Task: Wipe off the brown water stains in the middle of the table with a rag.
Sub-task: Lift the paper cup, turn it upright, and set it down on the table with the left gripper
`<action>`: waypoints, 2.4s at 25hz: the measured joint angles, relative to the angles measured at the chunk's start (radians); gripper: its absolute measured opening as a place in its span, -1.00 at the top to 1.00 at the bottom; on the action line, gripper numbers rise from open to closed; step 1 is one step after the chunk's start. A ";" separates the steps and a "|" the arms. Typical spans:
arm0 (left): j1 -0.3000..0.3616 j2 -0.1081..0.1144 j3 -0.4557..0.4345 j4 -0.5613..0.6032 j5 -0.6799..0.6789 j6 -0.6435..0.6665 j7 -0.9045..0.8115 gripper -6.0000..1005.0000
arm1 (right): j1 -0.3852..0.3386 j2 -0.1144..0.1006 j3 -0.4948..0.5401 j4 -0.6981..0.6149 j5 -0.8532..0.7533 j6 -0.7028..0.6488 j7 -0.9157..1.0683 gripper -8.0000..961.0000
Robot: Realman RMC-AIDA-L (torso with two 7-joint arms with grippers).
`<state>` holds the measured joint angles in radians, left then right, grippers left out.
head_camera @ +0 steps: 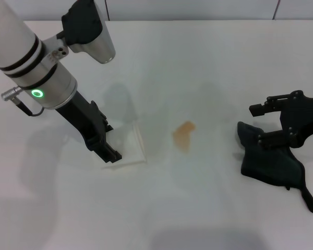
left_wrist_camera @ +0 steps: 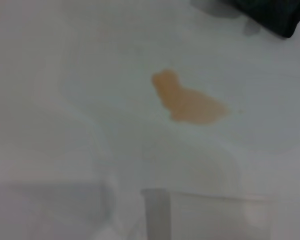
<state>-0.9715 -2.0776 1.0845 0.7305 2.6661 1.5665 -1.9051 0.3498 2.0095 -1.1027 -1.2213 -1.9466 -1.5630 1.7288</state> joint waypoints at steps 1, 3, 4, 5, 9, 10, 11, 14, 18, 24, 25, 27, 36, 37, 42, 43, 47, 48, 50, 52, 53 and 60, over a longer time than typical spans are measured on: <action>-0.001 0.000 0.000 0.000 0.000 0.001 0.000 -0.63 | 0.000 0.000 0.000 0.000 0.000 0.000 0.000 -0.50; -0.003 0.000 -0.001 0.001 0.000 0.001 0.000 -0.61 | 0.000 0.000 0.002 0.000 0.000 0.000 0.000 -0.50; -0.004 0.000 -0.002 0.002 0.000 0.001 0.000 -0.54 | 0.000 0.000 0.003 0.000 0.000 -0.001 0.000 -0.50; -0.005 0.000 -0.004 0.009 0.000 0.001 -0.001 -0.46 | -0.001 0.000 0.004 -0.001 0.000 -0.001 0.000 -0.50; 0.010 0.000 -0.007 0.065 -0.017 0.003 -0.007 -0.33 | -0.007 0.000 0.006 -0.006 0.000 -0.003 0.000 -0.50; 0.013 0.000 -0.007 0.074 -0.021 0.004 -0.007 -0.31 | -0.008 0.000 0.008 -0.007 0.000 -0.004 0.000 -0.50; 0.018 0.000 -0.007 0.087 -0.027 0.004 -0.008 -0.30 | -0.009 0.000 0.009 -0.008 0.000 -0.005 0.000 -0.50; 0.048 -0.001 -0.007 0.133 -0.054 0.000 -0.009 -0.25 | -0.008 0.000 0.009 -0.008 0.000 -0.005 0.000 -0.50; 0.105 -0.001 -0.008 0.196 -0.129 -0.037 -0.005 -0.19 | -0.005 0.000 0.009 -0.008 0.001 -0.005 0.000 -0.50; 0.212 0.000 -0.010 0.268 -0.294 -0.160 0.013 -0.15 | -0.007 0.000 0.009 -0.008 0.013 -0.006 0.000 -0.50; 0.236 0.000 -0.011 0.279 -0.332 -0.191 0.020 -0.15 | -0.007 0.000 0.009 -0.008 0.014 -0.006 0.000 -0.50; 0.270 0.001 -0.011 0.289 -0.390 -0.239 0.033 -0.15 | -0.006 0.000 0.008 -0.008 0.016 -0.006 0.000 -0.50; 0.392 0.000 -0.011 0.244 -0.670 -0.416 0.193 -0.15 | -0.003 0.000 0.001 -0.002 0.043 -0.006 0.004 -0.50; 0.400 0.001 -0.011 0.224 -0.722 -0.423 0.230 -0.15 | -0.004 0.000 0.001 -0.001 0.045 -0.006 0.003 -0.50; 0.428 0.001 -0.033 0.123 -0.871 -0.439 0.405 -0.14 | -0.004 0.000 0.001 0.002 0.049 -0.001 -0.008 -0.50; 0.432 -0.001 -0.036 0.102 -0.892 -0.440 0.441 -0.14 | -0.004 0.000 0.001 0.003 0.048 0.001 -0.012 -0.50; 0.440 -0.001 -0.037 0.012 -0.988 -0.442 0.584 -0.14 | -0.002 0.000 0.000 0.020 0.047 0.014 -0.045 -0.50; 0.444 -0.001 -0.037 -0.011 -1.017 -0.443 0.626 -0.14 | -0.002 0.000 0.000 0.026 0.048 0.019 -0.056 -0.50; 0.456 -0.001 -0.037 -0.047 -1.058 -0.444 0.694 -0.14 | -0.002 0.000 0.000 0.040 0.050 0.027 -0.074 -0.50; 0.465 -0.002 -0.035 -0.082 -1.097 -0.444 0.753 -0.14 | -0.002 0.000 0.000 0.050 0.050 0.032 -0.087 -0.50; 0.467 -0.002 -0.035 -0.103 -1.113 -0.444 0.782 -0.14 | -0.002 0.000 0.000 0.054 0.049 0.034 -0.093 -0.50; 0.469 -0.002 -0.034 -0.233 -1.190 -0.443 0.945 -0.14 | -0.002 0.000 -0.002 0.070 0.041 0.044 -0.132 -0.50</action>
<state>-0.5027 -2.0798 1.0504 0.4977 1.4761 1.1236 -0.9601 0.3482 2.0095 -1.1051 -1.1510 -1.9054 -1.5193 1.5966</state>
